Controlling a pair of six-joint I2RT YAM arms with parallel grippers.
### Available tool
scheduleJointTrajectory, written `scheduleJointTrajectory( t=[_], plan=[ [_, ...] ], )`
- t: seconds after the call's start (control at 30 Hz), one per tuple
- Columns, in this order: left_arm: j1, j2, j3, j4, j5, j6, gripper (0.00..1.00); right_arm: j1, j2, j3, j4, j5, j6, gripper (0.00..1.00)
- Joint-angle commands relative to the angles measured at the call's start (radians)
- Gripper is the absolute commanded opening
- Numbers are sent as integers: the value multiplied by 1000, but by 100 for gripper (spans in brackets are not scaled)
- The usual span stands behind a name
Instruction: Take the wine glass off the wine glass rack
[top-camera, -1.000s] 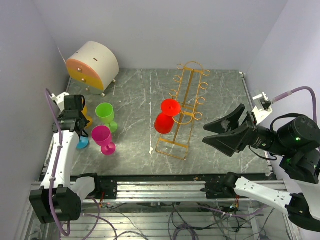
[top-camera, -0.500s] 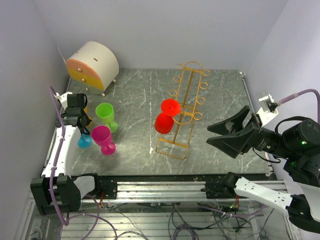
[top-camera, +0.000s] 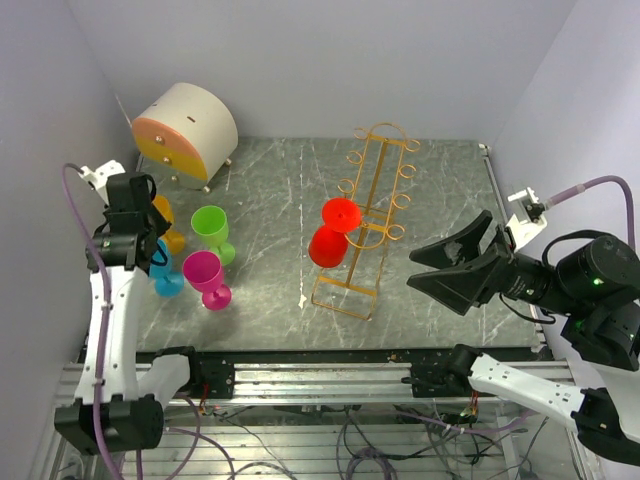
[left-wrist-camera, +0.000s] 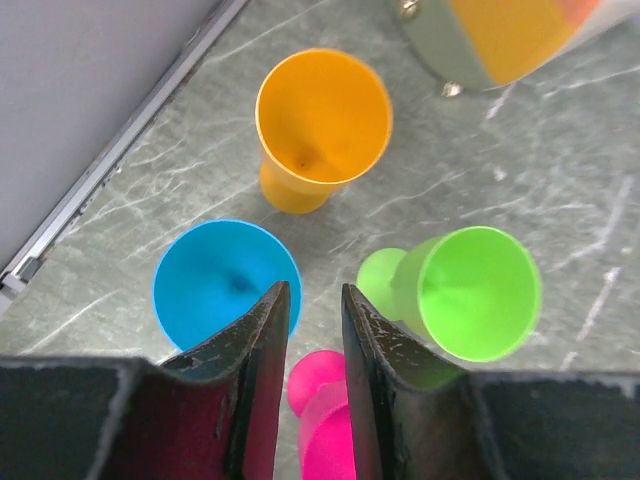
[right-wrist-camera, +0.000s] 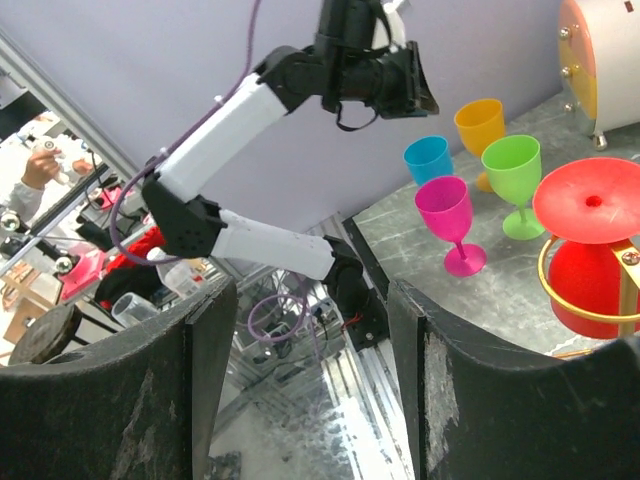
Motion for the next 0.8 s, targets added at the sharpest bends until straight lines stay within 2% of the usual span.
scheduleJointTrajectory(
  t=[0.0,0.1,0.2,0.3,0.4,0.5,0.6,0.77],
  plan=[
    [-3,-88,75,-60,125,-18,38,2,23,-3,-19,44,4,62],
    [-4,-148,75,4,402,-56,38,2,45,12,-44,88,5,62],
    [-3,-180,61,115,683,-178,37,2,42,6,-41,120,20,62],
    [-4,-216,16,277,878,-342,38,2,26,-17,-34,125,41,62],
    [-10,-236,-8,427,1006,-517,40,1,-1,-46,-28,134,57,61],
    [-35,-224,16,497,1052,-593,42,2,-32,-79,-17,147,72,61],
    [-79,-171,64,496,1056,-601,45,3,-51,-103,-6,150,84,61],
    [-245,-53,165,416,954,-510,48,3,-59,-110,0,153,99,61]
  ],
)
